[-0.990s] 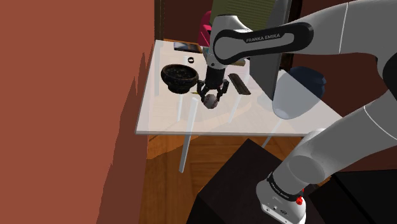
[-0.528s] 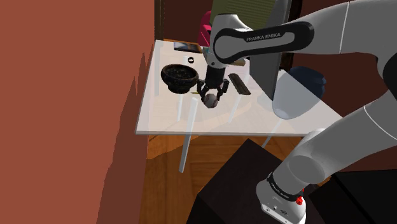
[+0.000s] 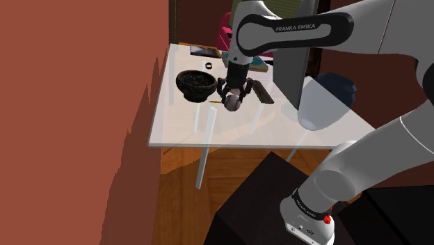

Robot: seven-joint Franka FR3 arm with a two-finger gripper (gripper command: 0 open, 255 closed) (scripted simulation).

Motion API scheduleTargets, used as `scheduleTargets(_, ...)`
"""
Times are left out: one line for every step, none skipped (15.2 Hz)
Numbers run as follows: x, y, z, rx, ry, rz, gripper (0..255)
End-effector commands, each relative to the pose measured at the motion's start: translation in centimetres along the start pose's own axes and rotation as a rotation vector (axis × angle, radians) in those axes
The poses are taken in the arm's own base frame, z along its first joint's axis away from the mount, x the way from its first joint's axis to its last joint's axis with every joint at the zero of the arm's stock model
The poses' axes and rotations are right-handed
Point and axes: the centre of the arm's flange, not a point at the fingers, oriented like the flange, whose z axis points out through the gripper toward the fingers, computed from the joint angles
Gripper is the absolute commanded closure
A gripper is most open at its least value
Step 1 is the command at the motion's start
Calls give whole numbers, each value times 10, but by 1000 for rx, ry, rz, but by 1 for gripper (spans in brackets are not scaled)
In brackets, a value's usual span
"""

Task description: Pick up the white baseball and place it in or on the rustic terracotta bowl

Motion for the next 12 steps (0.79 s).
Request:
scheduleTargets(-2, 1, -12, 0, 0, 0, 255)
scheduleTargets(-2, 1, -17, 0, 0, 0, 255)
scheduleTargets(-2, 1, -22, 0, 0, 0, 255)
scheduleTargets(-3, 1, -28, 0, 0, 0, 255)
scheduleTargets(-3, 2, -33, 0, 0, 0, 255)
scheduleTargets(-4, 2, -38, 0, 0, 0, 255)
scheduleTargets(-4, 2, -43, 0, 0, 0, 255)
scheduleTargets(-4, 2, -49, 0, 0, 0, 255)
scheduleTargets(-5, 2, -54, 0, 0, 0, 255)
scheduleTargets(-5, 2, -59, 0, 0, 0, 255)
scheduleTargets(-6, 3, -64, 0, 0, 0, 255)
scheduleTargets(-6, 3, -70, 0, 0, 0, 255)
